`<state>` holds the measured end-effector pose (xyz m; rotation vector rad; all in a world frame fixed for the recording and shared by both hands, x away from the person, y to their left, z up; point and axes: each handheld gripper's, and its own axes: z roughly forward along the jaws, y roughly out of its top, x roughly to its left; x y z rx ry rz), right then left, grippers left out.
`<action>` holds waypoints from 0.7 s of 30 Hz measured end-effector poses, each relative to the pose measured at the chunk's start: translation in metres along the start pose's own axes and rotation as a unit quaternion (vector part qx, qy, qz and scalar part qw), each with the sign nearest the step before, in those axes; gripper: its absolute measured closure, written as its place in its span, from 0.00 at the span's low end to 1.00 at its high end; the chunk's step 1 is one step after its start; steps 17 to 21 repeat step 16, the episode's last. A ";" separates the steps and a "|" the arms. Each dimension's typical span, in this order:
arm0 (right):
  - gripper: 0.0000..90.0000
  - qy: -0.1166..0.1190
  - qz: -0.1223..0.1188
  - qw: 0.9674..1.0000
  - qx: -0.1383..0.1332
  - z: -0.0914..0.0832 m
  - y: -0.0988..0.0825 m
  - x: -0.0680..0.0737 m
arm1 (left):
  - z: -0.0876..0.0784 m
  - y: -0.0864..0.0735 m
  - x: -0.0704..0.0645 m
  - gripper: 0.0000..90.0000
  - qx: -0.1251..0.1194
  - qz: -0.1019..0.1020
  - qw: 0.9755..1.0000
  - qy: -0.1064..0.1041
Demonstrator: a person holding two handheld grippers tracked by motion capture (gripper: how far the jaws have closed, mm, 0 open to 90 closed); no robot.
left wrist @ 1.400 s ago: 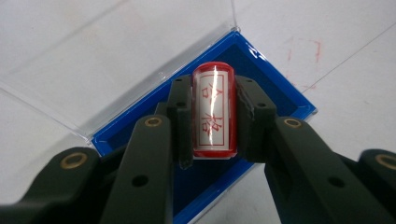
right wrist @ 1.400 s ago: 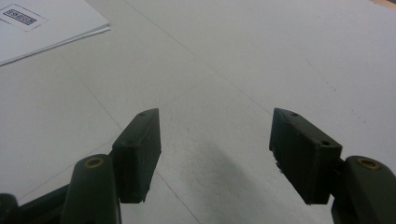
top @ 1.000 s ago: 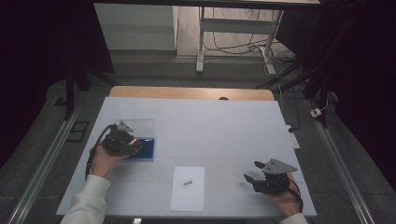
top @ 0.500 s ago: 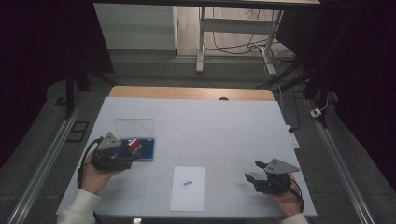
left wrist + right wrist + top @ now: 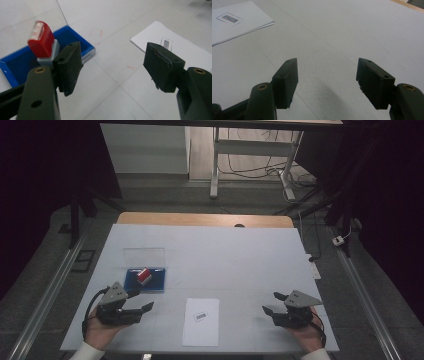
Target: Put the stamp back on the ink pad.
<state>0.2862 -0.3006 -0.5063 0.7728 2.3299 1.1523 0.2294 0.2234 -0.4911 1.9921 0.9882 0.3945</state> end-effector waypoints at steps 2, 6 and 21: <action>0.37 0.001 -0.002 1.000 -0.004 0.000 0.000 0.001 | 0.002 -0.003 0.000 0.34 0.004 -0.001 1.000 -0.002; 0.37 0.003 -0.004 1.000 -0.008 -0.002 0.000 0.000 | 0.003 -0.005 0.000 0.34 0.010 0.000 1.000 -0.002; 0.37 -0.002 -0.002 1.000 -0.008 -0.004 0.000 0.000 | 0.003 -0.006 -0.001 0.34 0.012 -0.002 1.000 -0.002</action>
